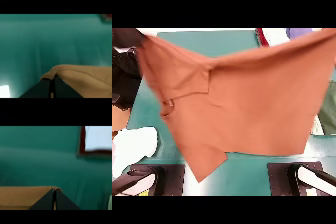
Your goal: Fold the shirts.
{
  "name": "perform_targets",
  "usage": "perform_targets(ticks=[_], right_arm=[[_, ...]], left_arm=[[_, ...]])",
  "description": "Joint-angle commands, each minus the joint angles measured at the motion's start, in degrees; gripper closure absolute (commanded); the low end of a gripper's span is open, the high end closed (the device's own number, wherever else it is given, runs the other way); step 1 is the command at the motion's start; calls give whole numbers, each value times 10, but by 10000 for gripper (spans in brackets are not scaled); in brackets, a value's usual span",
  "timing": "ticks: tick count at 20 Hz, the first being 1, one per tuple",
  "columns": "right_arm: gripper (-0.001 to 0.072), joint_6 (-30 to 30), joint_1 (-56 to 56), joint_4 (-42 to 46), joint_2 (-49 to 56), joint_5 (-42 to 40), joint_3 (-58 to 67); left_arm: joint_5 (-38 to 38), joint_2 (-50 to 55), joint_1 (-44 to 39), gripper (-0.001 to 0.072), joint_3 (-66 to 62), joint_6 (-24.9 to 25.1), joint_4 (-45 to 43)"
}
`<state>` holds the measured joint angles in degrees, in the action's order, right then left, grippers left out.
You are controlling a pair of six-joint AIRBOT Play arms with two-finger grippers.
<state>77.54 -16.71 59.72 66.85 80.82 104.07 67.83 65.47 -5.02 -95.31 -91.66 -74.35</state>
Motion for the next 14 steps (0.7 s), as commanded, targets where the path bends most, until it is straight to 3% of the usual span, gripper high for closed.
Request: perform_targets(ticks=[1,6,8,10,14], right_arm=[[695,11,67,109,103,-2,-102],[695,11,51,100,239,-54,-106],[696,9,38,71,272,-36,-62],[695,3,31,63,280,-17,-35],[695,-7,31,64,279,33,-43]], left_arm=[[-23,121,1,685,47,0,0],[-81,235,27,686,46,7,44],[-80,244,59,686,46,49,106],[-49,243,84,685,46,101,142],[41,244,116,686,52,118,110]])
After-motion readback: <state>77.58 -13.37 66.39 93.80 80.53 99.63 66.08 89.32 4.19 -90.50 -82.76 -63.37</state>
